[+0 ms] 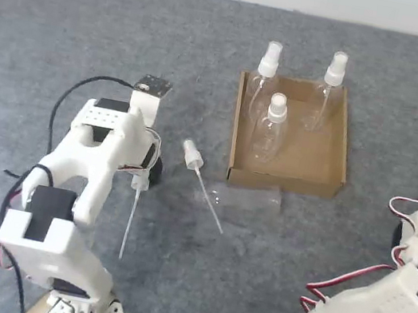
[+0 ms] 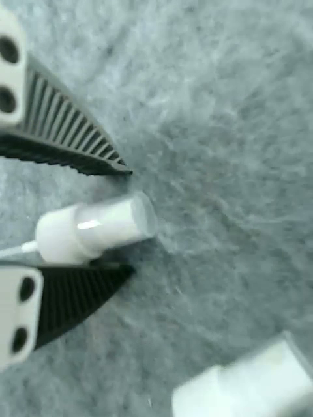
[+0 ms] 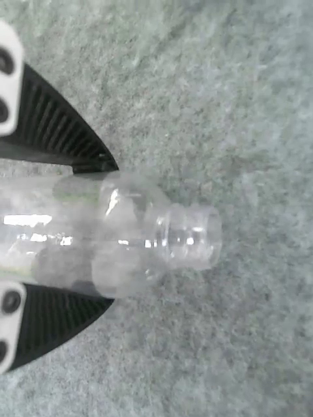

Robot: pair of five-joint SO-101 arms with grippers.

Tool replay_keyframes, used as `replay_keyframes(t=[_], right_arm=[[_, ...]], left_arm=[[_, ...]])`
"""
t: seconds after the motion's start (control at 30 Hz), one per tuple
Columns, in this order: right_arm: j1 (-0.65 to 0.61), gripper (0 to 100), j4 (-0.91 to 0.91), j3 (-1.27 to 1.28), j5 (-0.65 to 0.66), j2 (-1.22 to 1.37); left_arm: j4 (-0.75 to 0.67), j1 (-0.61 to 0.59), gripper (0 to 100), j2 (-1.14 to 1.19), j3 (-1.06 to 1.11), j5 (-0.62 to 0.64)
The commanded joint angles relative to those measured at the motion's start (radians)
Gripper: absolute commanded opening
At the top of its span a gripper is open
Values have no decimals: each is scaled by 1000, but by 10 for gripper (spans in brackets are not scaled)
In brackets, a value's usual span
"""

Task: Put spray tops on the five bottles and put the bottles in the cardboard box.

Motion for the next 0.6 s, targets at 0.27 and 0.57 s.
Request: replay_keyframes(t=[0.27,0.57], right_arm=[[-7,211,8,-41,-3,-7],[-8,210,7,-46,-3,-16]], left_arm=[[-15,2,9,-94,-33,14],[97,5,9,-453,-42,40]])
